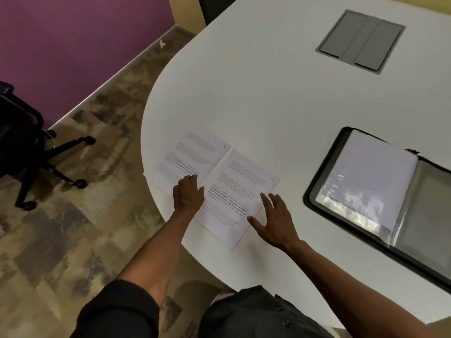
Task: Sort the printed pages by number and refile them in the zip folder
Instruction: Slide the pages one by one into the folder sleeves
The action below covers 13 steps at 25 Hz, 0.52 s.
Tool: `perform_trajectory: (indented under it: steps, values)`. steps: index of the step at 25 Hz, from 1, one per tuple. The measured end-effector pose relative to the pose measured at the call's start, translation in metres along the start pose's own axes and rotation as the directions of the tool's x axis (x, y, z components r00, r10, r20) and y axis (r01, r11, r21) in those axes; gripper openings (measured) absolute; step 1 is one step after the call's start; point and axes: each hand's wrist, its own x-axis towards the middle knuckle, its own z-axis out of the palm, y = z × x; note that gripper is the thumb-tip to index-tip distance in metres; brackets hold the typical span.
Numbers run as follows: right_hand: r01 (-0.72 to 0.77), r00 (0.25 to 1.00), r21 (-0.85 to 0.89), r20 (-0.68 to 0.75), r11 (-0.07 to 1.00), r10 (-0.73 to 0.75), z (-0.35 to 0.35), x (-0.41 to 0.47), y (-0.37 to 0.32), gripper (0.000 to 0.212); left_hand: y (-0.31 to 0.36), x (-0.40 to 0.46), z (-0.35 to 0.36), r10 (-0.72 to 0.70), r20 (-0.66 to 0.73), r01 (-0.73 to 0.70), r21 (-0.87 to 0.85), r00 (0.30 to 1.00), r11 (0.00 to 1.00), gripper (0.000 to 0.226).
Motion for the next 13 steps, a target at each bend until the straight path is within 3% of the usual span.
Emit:
perform_trajectory:
  steps: [9,13]
  values:
    - [-0.088,0.996,-0.027,0.028,0.996,0.088,0.006,0.008,-0.011,0.081,-0.03,0.044,0.013,0.101,0.051,-0.105,0.093,0.994,0.99,0.045]
    - [-0.093,0.995,-0.012,0.033,0.996,0.093,0.008,0.014,-0.021,0.078,-0.034,0.049,0.017,0.131,0.017,-0.132,0.157,0.991,0.979,0.029]
